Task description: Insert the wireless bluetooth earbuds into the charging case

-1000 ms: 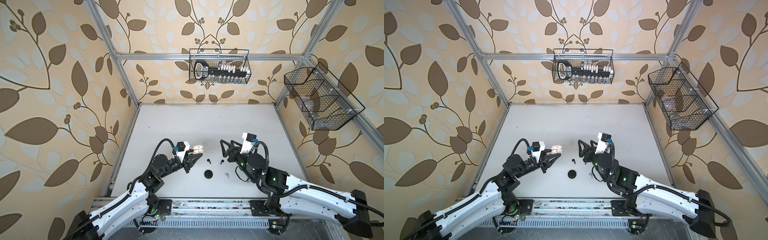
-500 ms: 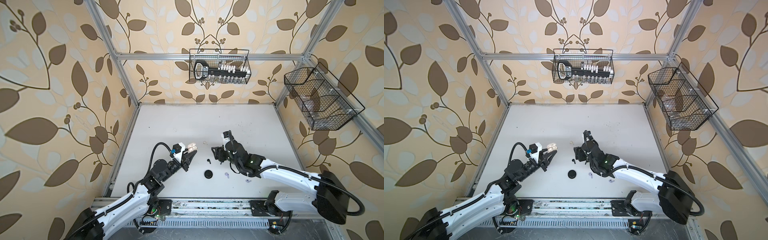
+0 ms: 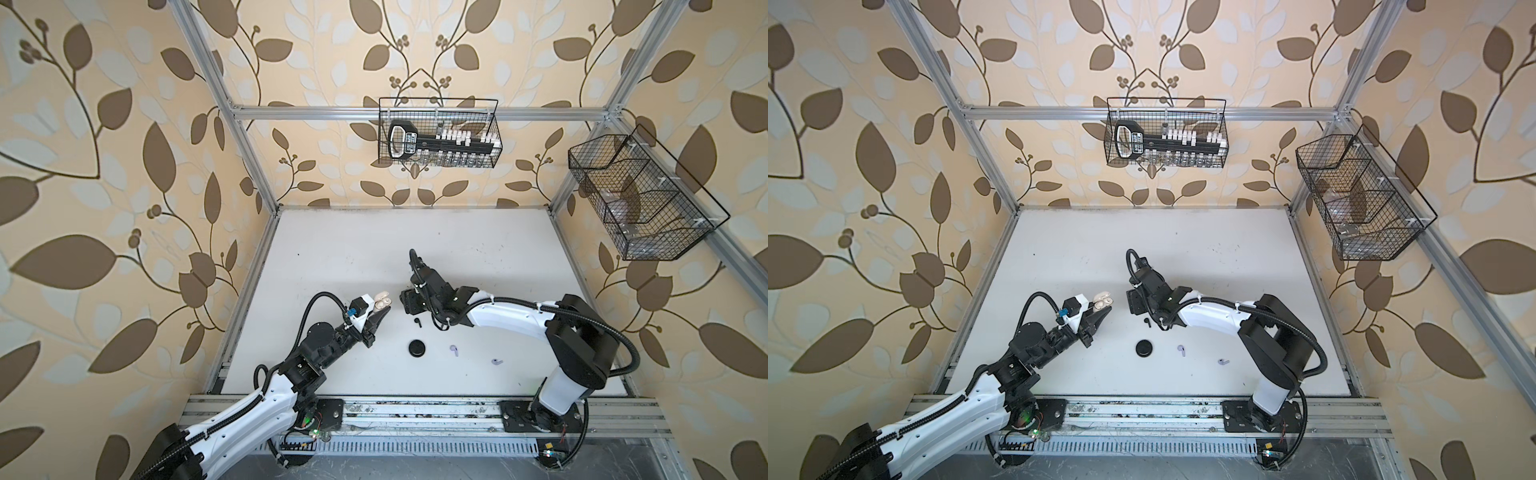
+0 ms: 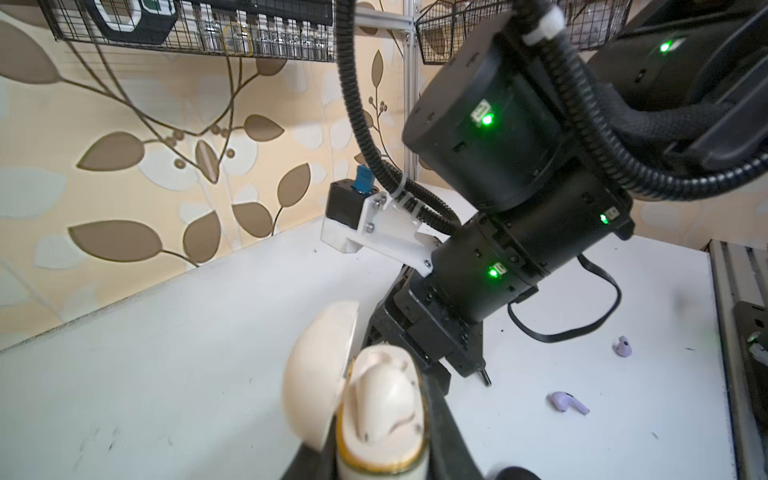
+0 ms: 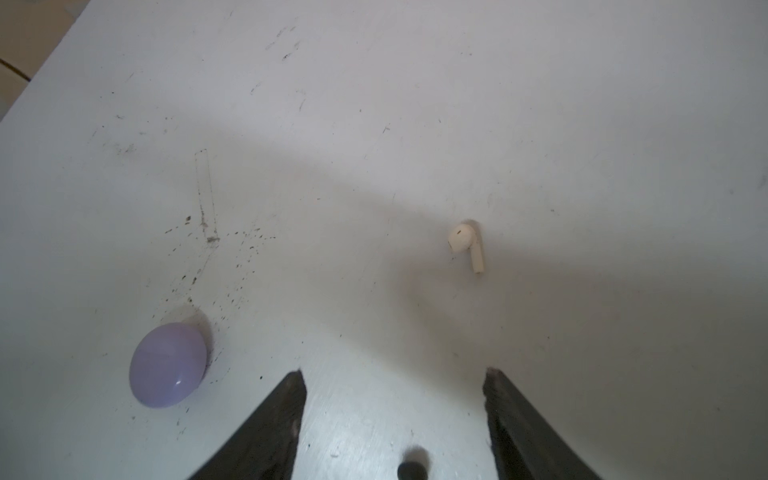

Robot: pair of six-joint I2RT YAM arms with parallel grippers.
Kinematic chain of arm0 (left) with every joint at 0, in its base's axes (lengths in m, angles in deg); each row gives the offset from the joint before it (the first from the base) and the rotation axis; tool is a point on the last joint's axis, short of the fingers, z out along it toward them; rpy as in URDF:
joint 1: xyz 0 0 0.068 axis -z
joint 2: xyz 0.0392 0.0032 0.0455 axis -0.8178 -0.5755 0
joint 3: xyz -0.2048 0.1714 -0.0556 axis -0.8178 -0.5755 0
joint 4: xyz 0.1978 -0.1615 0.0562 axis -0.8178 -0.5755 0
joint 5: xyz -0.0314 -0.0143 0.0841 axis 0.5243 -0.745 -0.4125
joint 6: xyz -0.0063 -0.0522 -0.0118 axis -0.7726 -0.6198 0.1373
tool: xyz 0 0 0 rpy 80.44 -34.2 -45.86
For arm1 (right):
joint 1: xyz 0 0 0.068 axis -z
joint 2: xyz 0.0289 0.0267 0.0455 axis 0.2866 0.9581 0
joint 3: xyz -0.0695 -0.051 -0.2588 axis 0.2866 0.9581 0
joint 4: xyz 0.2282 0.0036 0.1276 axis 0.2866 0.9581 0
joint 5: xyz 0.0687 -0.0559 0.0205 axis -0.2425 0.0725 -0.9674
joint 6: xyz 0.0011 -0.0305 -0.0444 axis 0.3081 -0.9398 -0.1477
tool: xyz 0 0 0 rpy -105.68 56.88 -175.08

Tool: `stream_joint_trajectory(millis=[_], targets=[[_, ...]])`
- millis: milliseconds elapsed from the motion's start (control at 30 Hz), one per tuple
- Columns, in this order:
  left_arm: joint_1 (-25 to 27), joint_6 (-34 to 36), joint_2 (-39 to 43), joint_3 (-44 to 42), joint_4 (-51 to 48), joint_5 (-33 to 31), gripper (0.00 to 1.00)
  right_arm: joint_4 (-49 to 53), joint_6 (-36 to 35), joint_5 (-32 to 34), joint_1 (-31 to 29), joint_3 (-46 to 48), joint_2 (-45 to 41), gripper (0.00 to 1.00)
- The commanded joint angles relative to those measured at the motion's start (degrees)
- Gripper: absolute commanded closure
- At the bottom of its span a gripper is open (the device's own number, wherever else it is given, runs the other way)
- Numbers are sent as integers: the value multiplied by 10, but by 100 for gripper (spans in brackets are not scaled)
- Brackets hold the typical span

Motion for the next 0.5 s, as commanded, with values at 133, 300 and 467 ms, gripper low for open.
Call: stream_joint_trajectory(millis=[133,300,467], targets=[[0,15,12,16,10,-22,100,87,-22,45,5,-121,110,39],[0,14,36,14,-9,-23,100,103,-47,71,23,-157,141,39],[0,17,46,14,-14,-24,100,119,-64,53,49,-194,182,40]])
